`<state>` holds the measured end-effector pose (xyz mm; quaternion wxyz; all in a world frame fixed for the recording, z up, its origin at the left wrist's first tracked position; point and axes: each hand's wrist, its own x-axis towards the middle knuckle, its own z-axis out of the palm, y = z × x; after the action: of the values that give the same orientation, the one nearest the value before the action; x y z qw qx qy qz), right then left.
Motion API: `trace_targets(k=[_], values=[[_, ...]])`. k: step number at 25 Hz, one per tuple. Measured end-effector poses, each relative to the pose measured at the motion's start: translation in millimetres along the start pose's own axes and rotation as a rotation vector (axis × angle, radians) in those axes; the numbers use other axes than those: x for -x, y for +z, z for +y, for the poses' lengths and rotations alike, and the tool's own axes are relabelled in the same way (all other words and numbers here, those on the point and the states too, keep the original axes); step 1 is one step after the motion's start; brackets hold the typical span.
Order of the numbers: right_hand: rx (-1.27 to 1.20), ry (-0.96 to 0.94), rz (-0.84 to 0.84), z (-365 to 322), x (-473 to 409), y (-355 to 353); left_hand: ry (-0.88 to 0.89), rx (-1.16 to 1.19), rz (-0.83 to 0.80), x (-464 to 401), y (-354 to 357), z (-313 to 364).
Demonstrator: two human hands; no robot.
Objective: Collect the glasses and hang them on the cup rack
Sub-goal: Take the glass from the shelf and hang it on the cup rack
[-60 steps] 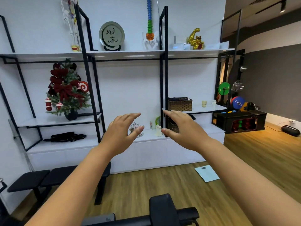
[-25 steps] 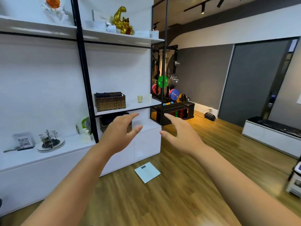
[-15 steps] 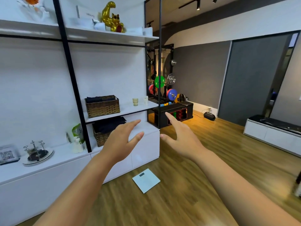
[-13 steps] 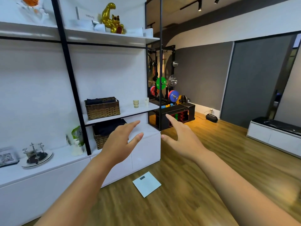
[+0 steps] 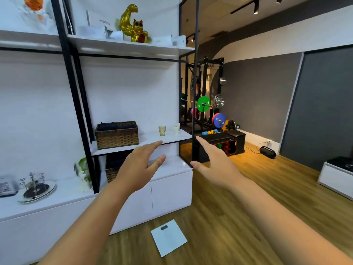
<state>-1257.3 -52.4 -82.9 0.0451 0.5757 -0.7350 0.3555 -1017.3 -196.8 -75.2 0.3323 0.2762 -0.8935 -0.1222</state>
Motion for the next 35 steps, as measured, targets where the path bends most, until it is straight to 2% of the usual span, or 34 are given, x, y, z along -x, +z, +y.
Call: trace_targets(k=[9,22,27,35], values=[[-0.040,-0.009,-0.001,94.4,-97.9,14.1,-0.023,-0.061,-0.018,-104.0,70.6,-27.4],[-0.055,-0.002,-0.045,169.2,-312.2,97.2,-0.061,-0.050,-0.006,-305.1,143.4,-168.1],[-0.069,0.006,-0.052,209.8,-376.6,132.0,-0.051,-0.065,-0.010,-361.4,176.3,-207.8],[-0.143,-0.056,-0.097,282.1,-491.4,203.4,-0.131,-0.090,-0.010,-439.7,235.0,-275.2]])
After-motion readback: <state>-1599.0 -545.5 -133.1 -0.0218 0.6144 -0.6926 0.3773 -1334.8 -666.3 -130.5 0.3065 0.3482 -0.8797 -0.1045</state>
